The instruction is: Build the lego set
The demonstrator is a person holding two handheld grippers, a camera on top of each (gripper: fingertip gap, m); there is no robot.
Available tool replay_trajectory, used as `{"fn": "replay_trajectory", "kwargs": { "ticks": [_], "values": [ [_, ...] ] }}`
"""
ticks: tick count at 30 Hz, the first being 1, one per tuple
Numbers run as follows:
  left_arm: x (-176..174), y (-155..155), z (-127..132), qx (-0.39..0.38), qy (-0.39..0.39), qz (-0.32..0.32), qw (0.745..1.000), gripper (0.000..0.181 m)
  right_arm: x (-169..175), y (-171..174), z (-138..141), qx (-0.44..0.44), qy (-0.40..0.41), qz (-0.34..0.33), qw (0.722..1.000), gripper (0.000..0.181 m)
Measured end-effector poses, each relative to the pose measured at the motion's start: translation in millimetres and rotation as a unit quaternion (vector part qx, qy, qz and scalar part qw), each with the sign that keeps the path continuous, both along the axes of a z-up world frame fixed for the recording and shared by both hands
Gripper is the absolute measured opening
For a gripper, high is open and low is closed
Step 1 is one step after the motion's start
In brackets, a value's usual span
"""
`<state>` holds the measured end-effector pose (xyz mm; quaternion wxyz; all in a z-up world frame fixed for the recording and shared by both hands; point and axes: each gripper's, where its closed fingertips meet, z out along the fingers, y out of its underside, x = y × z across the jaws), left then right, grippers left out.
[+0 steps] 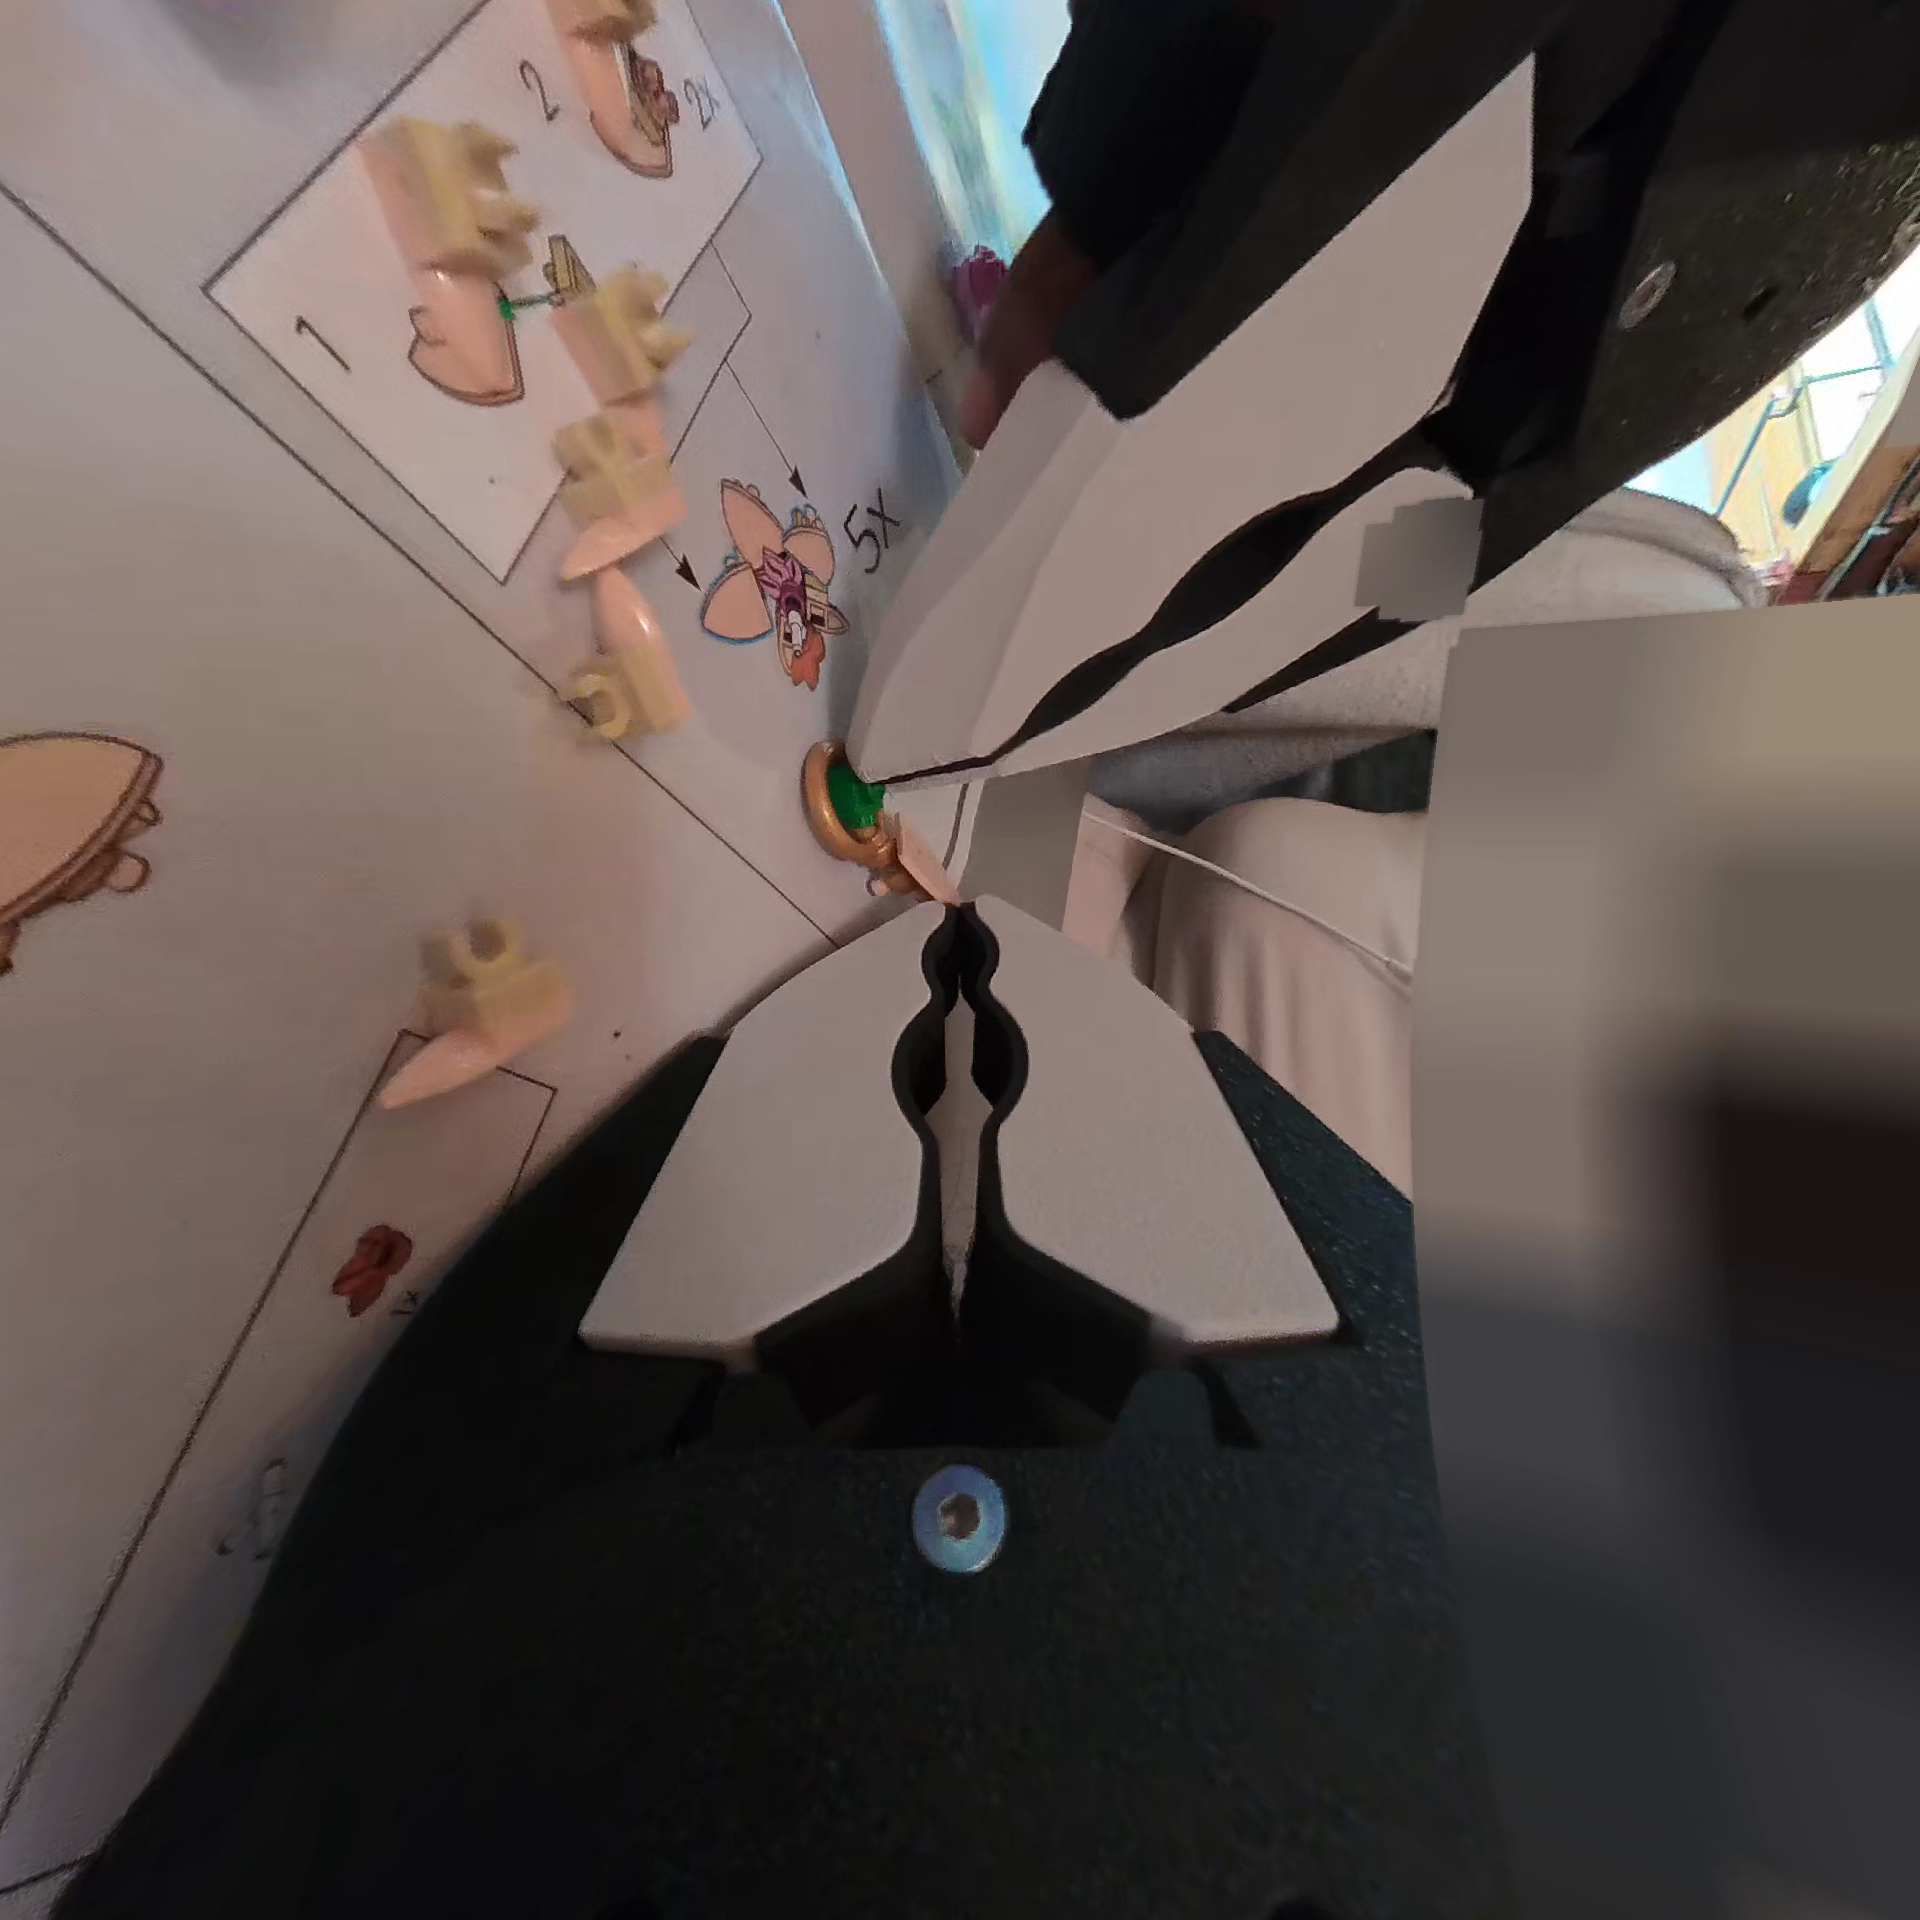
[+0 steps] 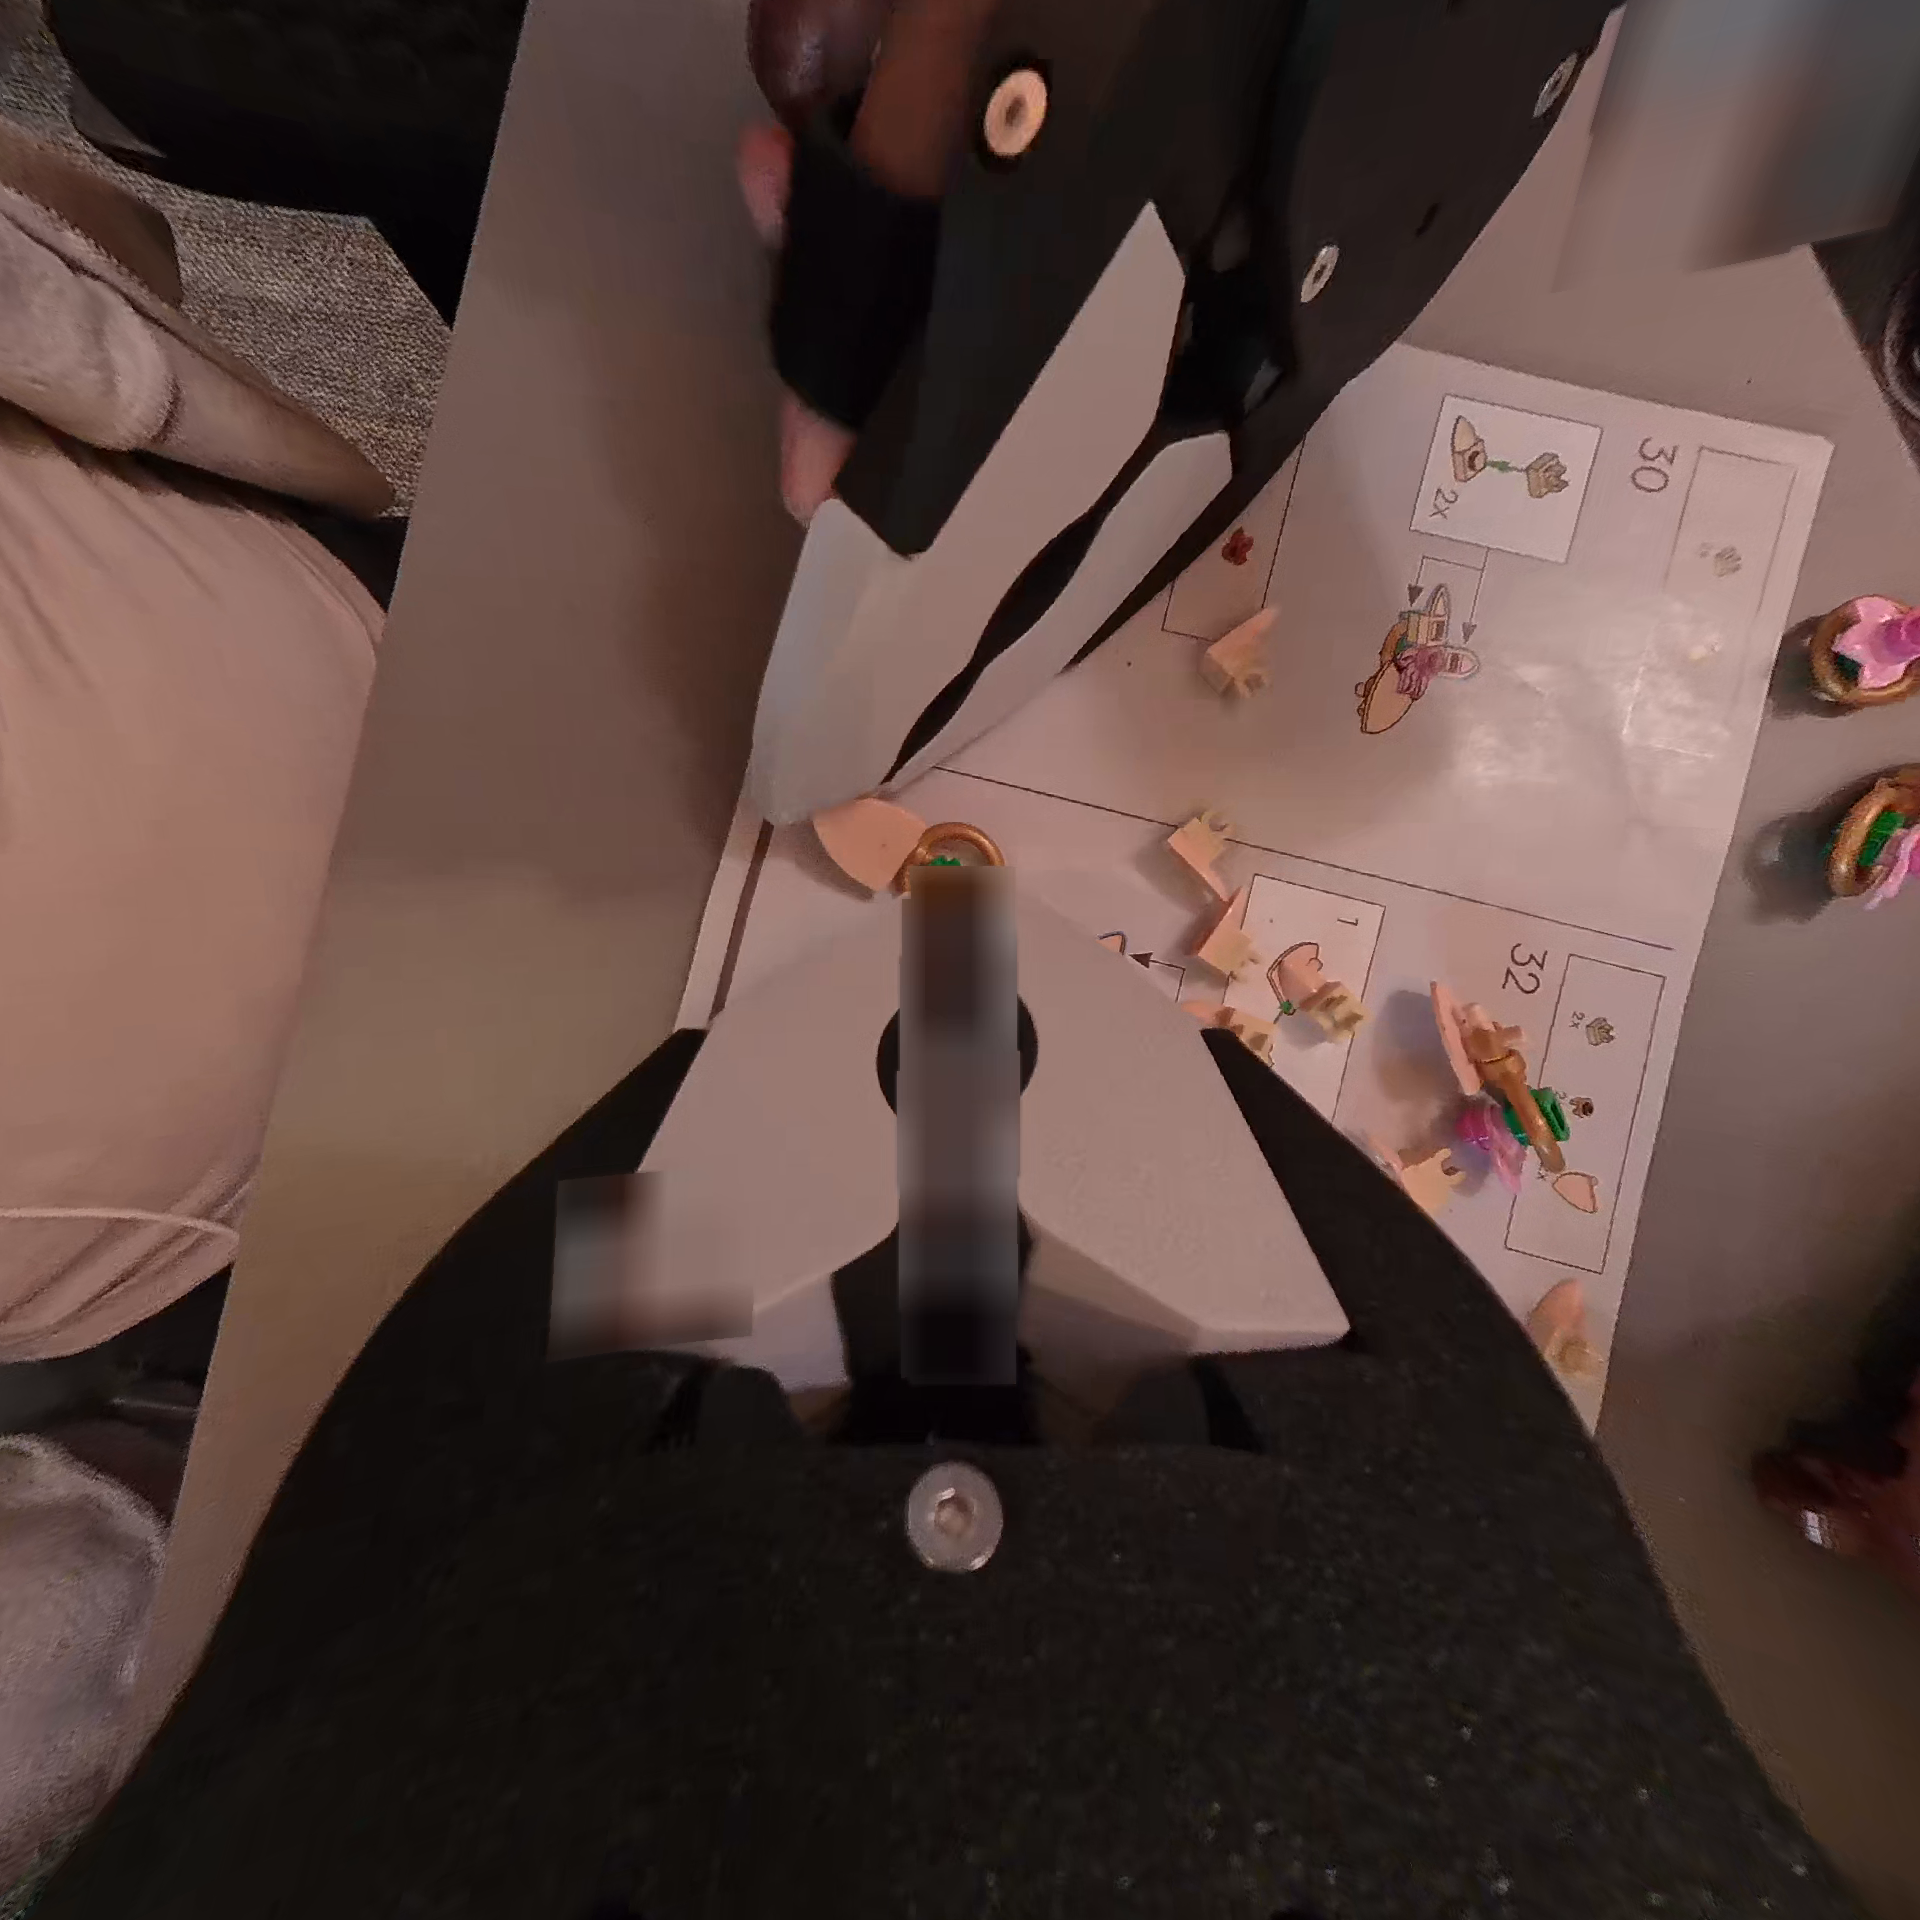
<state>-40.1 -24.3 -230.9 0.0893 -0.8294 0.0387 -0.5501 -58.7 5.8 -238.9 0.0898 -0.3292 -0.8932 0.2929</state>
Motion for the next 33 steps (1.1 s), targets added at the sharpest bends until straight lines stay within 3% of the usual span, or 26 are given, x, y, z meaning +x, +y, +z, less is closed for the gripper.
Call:
{"fn": "replay_trajectory", "kwargs": {
  "ticks": [4,13,33],
  "values": [
    [0,0,0,-0.002,-0.001,0.002,1.000,0.000,-1,1,0,-0.007,0.015,0.013,1.000,0.003],
    [0,-2,1,-0.050,-0.006,-0.023,0.998,0.000,-2,4,4,0.010,0.011,0.113,0.993,0.000],
    [1,3,1,-0.052,-0.007,0.001,0.999,0.000,-1,4,0,0.007,0.040,0.122,0.992,0.001]
  ]
}}
